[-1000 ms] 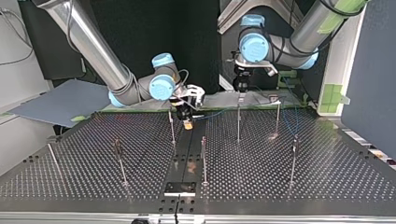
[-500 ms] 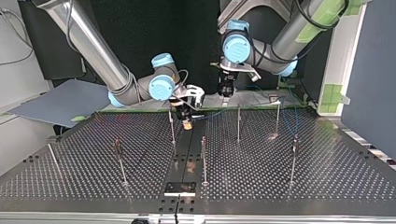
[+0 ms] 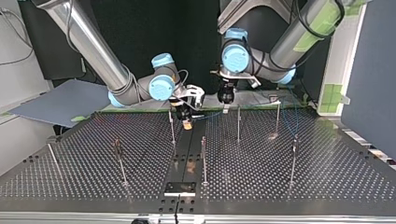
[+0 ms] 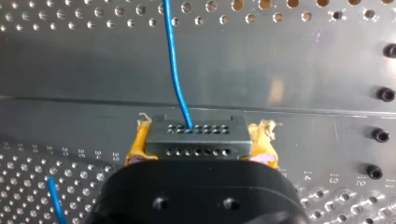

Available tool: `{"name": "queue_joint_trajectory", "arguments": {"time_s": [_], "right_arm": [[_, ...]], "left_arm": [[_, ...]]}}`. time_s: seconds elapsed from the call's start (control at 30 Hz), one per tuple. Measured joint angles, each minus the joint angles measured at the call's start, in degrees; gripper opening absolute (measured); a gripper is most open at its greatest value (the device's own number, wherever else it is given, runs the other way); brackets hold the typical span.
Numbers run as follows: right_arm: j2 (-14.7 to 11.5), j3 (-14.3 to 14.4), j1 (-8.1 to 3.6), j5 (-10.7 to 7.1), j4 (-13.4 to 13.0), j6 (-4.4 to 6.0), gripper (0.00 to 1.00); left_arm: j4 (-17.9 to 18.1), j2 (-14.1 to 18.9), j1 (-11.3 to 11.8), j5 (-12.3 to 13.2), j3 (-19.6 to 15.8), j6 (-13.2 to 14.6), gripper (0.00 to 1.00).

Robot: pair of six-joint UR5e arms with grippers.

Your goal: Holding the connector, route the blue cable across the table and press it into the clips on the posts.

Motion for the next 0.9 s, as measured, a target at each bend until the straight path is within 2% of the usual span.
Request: {"name": "queue_joint_trajectory", "arguments": {"time_s": [0.23, 0.47, 0.7, 0.87, 0.9], "right_arm": [[0.01, 0.01, 0.0, 0.01, 0.01, 0.0, 0.0], [0.01, 0.01, -0.01, 0.03, -0.05, -0.07, 0.0], [0.01, 0.0, -0.14, 0.03, -0.08, -0.13, 0.0], [0.01, 0.0, -0.3, 0.04, -0.12, -0.13, 0.0], [0.01, 0.0, -0.32, 0.04, -0.13, -0.14, 0.0]], "left_arm": [[1.01, -3.19, 0.35, -1.0, 3.13, -0.87, 1.0], [-0.56, -7.01, 0.7, -1.28, 6.66, -1.15, 1.0], [0.18, -10.27, 0.86, -1.79, 8.06, -1.57, 1.0], [0.09, -11.05, 0.79, -1.88, 8.29, -1.33, 1.0], [0.07, -11.08, 0.77, -1.89, 8.29, -1.2, 0.95]]}}
